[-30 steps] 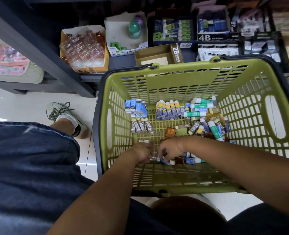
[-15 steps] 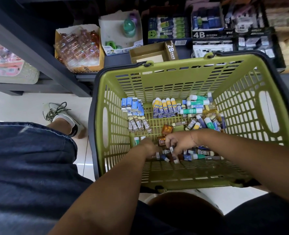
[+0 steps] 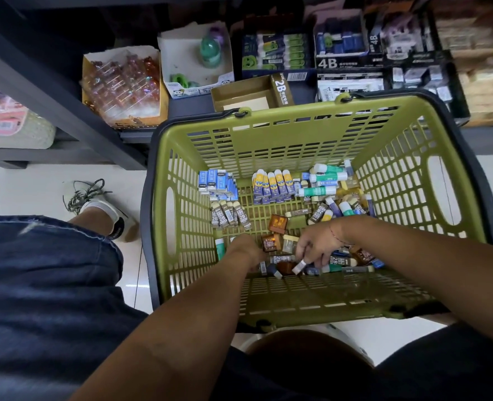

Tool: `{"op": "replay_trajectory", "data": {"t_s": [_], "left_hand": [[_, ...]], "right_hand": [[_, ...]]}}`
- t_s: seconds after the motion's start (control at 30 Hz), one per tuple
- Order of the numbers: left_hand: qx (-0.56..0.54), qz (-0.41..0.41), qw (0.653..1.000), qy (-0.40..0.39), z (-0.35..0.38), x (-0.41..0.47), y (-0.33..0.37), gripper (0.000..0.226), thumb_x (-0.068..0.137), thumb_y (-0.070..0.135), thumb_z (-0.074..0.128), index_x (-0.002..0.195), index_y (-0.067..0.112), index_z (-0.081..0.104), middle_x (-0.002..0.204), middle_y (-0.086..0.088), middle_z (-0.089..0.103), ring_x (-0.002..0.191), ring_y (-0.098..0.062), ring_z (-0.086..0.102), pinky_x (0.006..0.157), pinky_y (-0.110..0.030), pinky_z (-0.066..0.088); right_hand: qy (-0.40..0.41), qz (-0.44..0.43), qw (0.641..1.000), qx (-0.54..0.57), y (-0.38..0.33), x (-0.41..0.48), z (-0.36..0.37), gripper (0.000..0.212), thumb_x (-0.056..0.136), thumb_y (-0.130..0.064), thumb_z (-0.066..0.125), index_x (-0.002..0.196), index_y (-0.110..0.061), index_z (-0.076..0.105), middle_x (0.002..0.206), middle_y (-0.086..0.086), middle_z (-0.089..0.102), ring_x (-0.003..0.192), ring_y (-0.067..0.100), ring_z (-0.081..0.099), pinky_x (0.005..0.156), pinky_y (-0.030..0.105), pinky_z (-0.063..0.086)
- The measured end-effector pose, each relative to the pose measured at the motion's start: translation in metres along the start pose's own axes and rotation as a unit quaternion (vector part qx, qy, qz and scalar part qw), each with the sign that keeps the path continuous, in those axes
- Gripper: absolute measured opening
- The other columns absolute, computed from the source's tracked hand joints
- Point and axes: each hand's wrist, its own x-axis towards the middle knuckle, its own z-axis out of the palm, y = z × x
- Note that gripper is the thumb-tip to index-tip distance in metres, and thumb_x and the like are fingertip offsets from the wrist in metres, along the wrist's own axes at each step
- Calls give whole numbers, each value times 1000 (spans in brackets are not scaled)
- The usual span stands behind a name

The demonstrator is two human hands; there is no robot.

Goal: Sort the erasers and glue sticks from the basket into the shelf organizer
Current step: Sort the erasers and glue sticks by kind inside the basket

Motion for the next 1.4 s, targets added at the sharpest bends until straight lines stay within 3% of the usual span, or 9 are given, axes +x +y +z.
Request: {"op": "replay_trajectory", "data": {"t_s": [0.13, 0.27, 0.43, 0.77, 1.0, 1.1, 1.23, 1.3, 1.4], "left_hand": [[6, 16, 1000, 3, -4, 1, -4, 20, 88, 20, 66, 70, 15, 58, 74, -5, 61, 80, -24, 67, 81, -37, 58], [-77, 29, 996, -23, -15, 4, -17, 7, 88, 15, 64, 89, 8, 63, 88, -12, 66, 77, -22, 64, 80, -38, 56], [-257, -35, 963, -74, -18, -3, -10, 15, 93, 11, 50, 104, 5, 59, 92, -10, 64, 77, -20, 66, 71, -31, 58], [-13, 6, 988, -152, -10, -9, -10, 39, 89, 36, 66, 122, 19, 53, 114, -7, 57, 104, -23, 56, 85, -34, 55], [49, 17, 992, -113, 7, -8, 2, 59, 81, 41, 74, 131, 18, 52, 132, -8, 56, 116, -28, 55, 99, -39, 48], [65, 6, 991, -115, 9, -7, 5, 48, 81, 33, 75, 123, 19, 56, 126, -9, 58, 109, -27, 58, 94, -37, 52], [-1, -27, 984, -175, 0, -4, -4, 34, 82, 27, 73, 110, 17, 56, 127, -11, 57, 105, -24, 56, 90, -32, 52], [-85, -33, 975, -203, -8, -2, -13, 47, 81, 29, 76, 120, 10, 58, 127, -17, 59, 98, -22, 61, 83, -29, 53], [-249, -22, 948, -197, -22, -3, -16, 33, 80, 25, 77, 107, 12, 61, 74, 0, 61, 60, -9, 48, 54, -21, 46]], "right_hand": [[10, -2, 996, 92, 0, 0, 3, 41, 99, 0, 37, 140, 0, 37, 126, 23, 54, 111, 32, 61, 89, 34, 51], [49, 3, 988, 145, -2, 7, 6, 42, 97, -6, 45, 138, -3, 35, 87, 8, 53, 73, 16, 53, 74, 31, 52], [126, -26, 990, -54, 0, 14, 18, 78, 77, -45, 74, 140, -16, 37, 142, 1, 41, 120, 19, 48, 100, 32, 42], [160, -47, 977, -135, -5, 23, 26, 38, 82, -37, 66, 106, -7, 62, 102, 9, 62, 95, 26, 60, 75, 34, 48], [143, 15, 988, -47, 5, 0, -8, 47, 90, -41, 60, 127, -13, 51, 104, -4, 50, 82, 13, 55, 64, 25, 51], [156, 51, 984, -65, 5, -5, -15, 75, 88, -35, 66, 147, -7, 30, 141, 12, 42, 111, 30, 58, 80, 34, 56], [139, 69, 984, -87, 0, -8, -18, 77, 86, -29, 69, 149, -13, 27, 147, 12, 34, 109, 28, 56, 66, 27, 52], [143, 70, 983, -87, -3, -11, -20, 78, 85, -30, 70, 148, -14, 27, 144, 12, 36, 111, 28, 55, 68, 28, 54], [117, 20, 993, 20, -6, -13, -30, 51, 92, -26, 62, 134, -11, 37, 104, 9, 53, 85, 17, 58, 67, 28, 54]]}}
